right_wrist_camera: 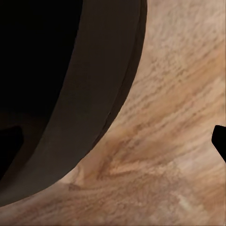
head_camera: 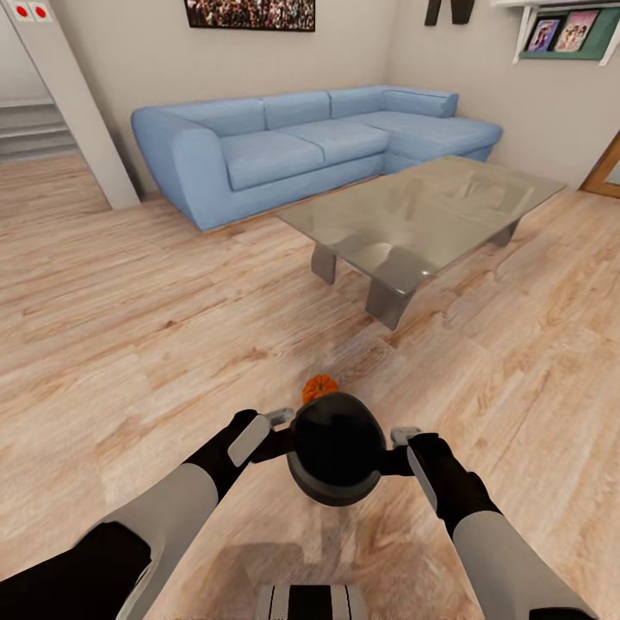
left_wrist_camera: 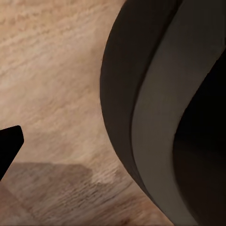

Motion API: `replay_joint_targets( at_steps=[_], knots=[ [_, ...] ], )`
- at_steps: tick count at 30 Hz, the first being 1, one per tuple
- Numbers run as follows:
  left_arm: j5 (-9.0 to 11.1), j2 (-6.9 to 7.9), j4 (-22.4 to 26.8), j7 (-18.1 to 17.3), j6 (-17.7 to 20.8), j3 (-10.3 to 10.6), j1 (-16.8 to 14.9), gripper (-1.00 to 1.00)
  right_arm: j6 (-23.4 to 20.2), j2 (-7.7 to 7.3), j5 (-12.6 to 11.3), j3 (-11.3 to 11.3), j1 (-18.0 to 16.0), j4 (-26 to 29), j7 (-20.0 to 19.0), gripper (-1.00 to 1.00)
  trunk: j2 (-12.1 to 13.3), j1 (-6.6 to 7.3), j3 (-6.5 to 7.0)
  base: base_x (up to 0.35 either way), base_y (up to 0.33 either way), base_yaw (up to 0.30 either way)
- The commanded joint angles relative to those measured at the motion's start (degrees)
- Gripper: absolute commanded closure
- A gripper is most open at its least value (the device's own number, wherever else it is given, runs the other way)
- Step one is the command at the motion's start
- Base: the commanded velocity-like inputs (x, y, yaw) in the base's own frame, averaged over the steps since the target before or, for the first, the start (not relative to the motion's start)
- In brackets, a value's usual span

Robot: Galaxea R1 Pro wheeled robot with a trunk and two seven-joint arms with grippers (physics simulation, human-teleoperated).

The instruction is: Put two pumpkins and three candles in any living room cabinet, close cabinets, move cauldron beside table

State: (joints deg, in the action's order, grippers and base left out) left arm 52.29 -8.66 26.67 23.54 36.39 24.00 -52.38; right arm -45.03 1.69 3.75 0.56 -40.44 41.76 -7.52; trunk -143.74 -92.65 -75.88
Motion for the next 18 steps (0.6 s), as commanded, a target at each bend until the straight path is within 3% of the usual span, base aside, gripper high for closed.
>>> replay_joint_targets(
  at_steps=[1, 14, 18],
  knots=[
    [0.0, -0.01, 0.0, 0.0, 0.0, 0.0, 0.0, -1.00, 0.0, -0.05, 0.6, 0.0, 0.0, 0.0, 0.1, -1.00, 0.0, -0.02, -0.23, 0.000, 0.000, 0.000],
    [0.0, 0.06, 0.0, -0.1, -0.1, 0.0, 0.0, -1.00, 0.0, -0.12, 0.6, 0.0, 0.0, 0.1, 0.0, -1.00, 0.0, -0.02, -0.23, 0.004, 0.000, 0.000],
    [0.0, 0.05, 0.0, -0.1, -0.1, 0.0, 0.0, -1.00, 0.0, -0.11, 0.6, 0.0, 0.0, 0.1, 0.0, -1.00, 0.0, -0.02, -0.23, 0.195, -0.054, 0.000]
  ],
)
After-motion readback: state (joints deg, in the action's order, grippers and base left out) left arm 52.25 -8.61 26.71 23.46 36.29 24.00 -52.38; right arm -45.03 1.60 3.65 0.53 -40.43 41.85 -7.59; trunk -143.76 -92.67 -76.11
